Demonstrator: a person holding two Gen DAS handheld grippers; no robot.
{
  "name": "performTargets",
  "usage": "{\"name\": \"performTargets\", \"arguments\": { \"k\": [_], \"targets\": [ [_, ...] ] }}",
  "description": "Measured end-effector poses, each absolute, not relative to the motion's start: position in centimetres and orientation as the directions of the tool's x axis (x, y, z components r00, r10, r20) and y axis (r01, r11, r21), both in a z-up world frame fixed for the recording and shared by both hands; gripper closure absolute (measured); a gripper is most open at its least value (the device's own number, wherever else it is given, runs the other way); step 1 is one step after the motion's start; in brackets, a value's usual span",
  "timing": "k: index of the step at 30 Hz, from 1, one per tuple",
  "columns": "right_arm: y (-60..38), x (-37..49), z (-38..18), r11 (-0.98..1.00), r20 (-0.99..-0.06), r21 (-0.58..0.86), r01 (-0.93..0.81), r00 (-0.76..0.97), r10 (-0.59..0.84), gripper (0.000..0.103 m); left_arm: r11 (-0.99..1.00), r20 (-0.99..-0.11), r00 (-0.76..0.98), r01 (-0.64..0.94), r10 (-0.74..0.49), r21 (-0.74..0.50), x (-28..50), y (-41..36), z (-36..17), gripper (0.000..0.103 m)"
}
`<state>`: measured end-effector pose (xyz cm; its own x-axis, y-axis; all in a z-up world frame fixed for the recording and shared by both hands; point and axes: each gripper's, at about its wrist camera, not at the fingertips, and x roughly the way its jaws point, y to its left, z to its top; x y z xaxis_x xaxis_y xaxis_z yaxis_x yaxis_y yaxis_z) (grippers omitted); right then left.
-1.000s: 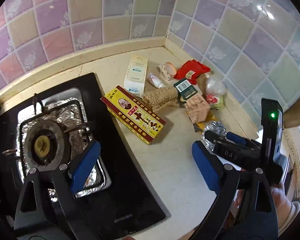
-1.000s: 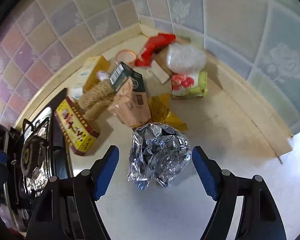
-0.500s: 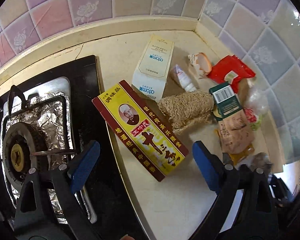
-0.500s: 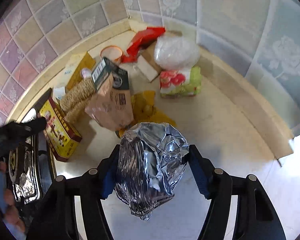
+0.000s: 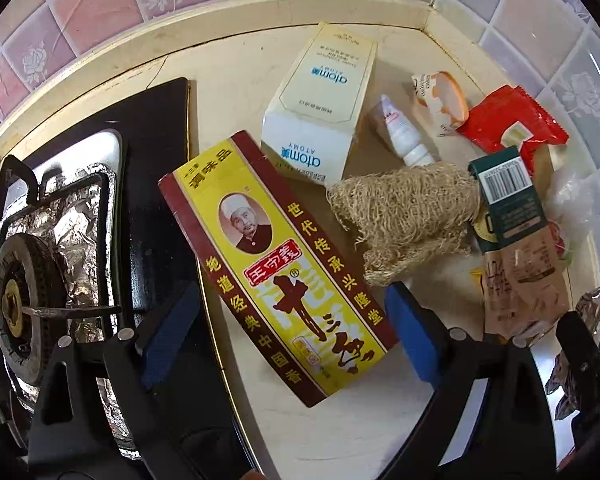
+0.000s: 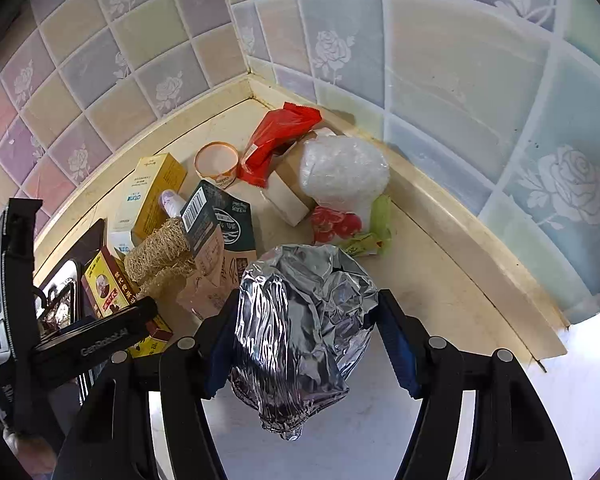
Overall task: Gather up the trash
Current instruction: 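Grasp the foil ball with the right tool while the left tool grasps the yellow spice box, then lift the foil ball and spice box and carry them over the bin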
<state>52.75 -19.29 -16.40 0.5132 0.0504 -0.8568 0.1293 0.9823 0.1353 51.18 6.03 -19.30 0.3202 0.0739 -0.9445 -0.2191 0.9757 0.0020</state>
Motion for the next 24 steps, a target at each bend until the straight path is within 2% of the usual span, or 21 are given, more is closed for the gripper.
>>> {"name": "performTargets", "arguments": {
  "k": [2,4,7,13,24],
  "targets": [
    [-19.2,52.5,-16.5,0.982,-0.858,0.138,0.126,0.511,0.054,0.038,0.977,-0.946,0.315,-0.212,0.078,0.010,51.1,6.1,-19.5,0.016],
    [-19.2,52.1,-16.5,0.983,-0.860,0.136,0.124,0.507,0.055,0.038,0.980,-0.945,0.315,-0.197,0.086,0.024,50.8,5.9,-19.4,0.030],
    [-19.2,51.7,-16.8,0.982,-0.863,0.143,0.120,0.501,0.065,0.038,0.980,-0.946,0.316,-0.196,0.079,0.017,50.1,6.1,-19.2,0.035],
    [-19.0,50.1,-16.9,0.983,-0.865,0.151,0.101,0.495,0.082,0.038,0.982,-0.941,0.332,-0.190,0.070,0.006,48.3,6.7,-18.4,0.040],
    [-17.9,45.4,-13.7,0.992,-0.832,0.130,0.003,0.544,0.107,0.038,0.990,-0.901,0.433,-0.141,0.034,-0.030,41.6,5.2,-12.7,0.041]
  ]
}}
